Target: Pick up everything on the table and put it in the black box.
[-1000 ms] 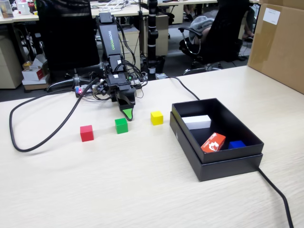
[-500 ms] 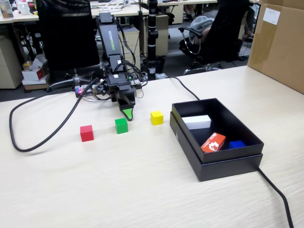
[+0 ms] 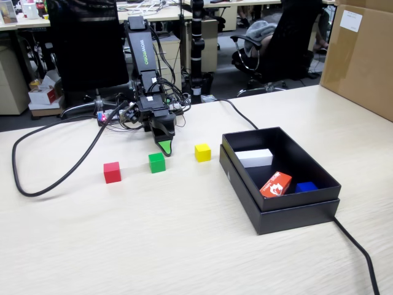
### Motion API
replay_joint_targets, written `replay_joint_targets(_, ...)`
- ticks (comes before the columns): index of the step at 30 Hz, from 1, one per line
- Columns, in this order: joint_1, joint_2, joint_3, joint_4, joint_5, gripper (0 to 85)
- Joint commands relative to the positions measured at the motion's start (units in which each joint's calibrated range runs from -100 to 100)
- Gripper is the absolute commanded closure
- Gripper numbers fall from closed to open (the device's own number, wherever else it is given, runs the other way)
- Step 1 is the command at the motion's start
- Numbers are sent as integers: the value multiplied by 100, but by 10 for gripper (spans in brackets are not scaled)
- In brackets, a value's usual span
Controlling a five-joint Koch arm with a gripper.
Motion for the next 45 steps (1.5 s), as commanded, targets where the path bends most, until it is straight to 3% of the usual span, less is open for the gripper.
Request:
replay_joint_targets(1,0,68,70,5,-39,363)
replay_joint_targets(5,10,-127,197,-124,-34,374)
replay_joint_targets(11,186,-1298,769,-1956,186,378)
replay_joint_targets(20,200,-1321,1757,-3658,332,378)
replay_joint_targets(31,386,-1355,4150,-6949,664,372)
replay_joint_targets(38,210,-1367,5837,-9023,635,375)
replay_joint_targets(45,-107,-1321,6580,-9377,220,380)
